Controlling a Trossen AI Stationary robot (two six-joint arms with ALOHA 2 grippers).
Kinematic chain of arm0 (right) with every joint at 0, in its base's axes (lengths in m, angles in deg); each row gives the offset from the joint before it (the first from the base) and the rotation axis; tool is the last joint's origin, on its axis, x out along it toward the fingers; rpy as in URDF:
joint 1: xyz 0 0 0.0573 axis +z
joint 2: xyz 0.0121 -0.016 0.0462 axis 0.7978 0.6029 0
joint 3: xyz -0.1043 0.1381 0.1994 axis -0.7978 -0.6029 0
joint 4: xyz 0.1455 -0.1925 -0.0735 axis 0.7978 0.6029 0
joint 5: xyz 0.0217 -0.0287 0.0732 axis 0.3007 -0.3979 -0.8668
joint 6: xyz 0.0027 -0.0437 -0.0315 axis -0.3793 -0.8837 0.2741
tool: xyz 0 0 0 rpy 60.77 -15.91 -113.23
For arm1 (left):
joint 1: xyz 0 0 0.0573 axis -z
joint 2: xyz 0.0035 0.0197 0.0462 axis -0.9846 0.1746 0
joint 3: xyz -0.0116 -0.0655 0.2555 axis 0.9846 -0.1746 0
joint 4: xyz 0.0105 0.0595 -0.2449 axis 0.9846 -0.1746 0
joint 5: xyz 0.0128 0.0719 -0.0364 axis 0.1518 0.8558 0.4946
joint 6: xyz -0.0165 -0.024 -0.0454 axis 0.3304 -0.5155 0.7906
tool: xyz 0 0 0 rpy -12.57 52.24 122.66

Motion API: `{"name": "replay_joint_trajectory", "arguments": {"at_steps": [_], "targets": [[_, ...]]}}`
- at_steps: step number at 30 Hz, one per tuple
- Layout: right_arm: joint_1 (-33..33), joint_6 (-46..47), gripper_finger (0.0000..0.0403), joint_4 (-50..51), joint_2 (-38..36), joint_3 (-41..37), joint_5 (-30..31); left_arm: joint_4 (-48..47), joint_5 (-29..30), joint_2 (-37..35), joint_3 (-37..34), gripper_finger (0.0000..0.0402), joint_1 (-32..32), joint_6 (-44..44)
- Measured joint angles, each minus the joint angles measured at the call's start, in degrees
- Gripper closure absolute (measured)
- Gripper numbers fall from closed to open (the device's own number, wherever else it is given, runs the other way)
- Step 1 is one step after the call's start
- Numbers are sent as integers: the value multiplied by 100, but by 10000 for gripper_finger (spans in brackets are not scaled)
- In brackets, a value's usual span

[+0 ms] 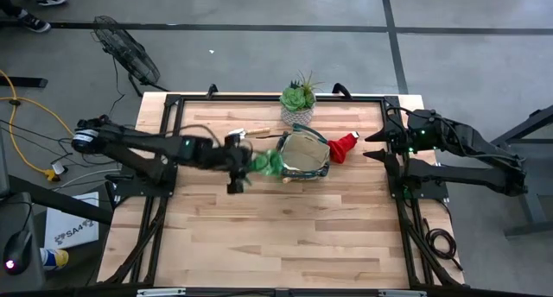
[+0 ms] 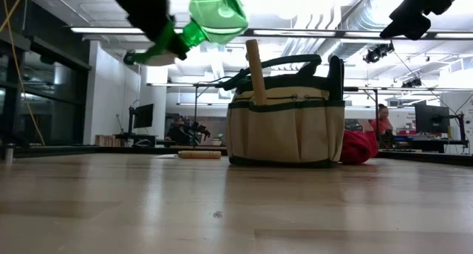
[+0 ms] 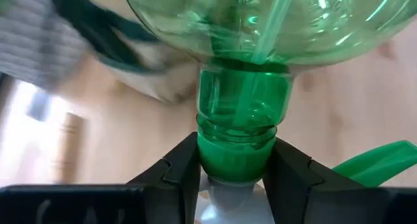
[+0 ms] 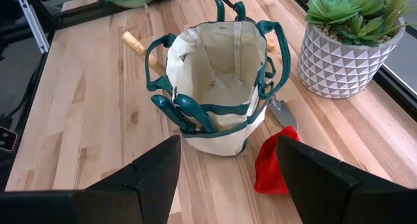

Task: Pick & Place Garden tools in Gardening bag
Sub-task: Put the green spray bottle into the brown gardening bag

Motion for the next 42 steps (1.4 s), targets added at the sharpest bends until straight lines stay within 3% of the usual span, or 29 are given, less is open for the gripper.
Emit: {"name": "replay_joint_trajectory", "arguments": {"at_steps": [10, 25, 31, 42], "targets": [[0, 2, 159, 0, -1, 2, 0, -934, 724, 1122, 1702, 273, -1207, -1082], [0, 2, 159, -3, 0, 2, 2, -1211, 879, 3112, 4135, 272, -1226, -2053], [0, 0, 159, 0, -1, 2, 0, -1186, 497, 3508, 4405, 272, -1101, -2425], [0, 0, 159, -2, 1, 2, 1, -634, 396, 3925, 4456, 272, -1036, -3013]]}}
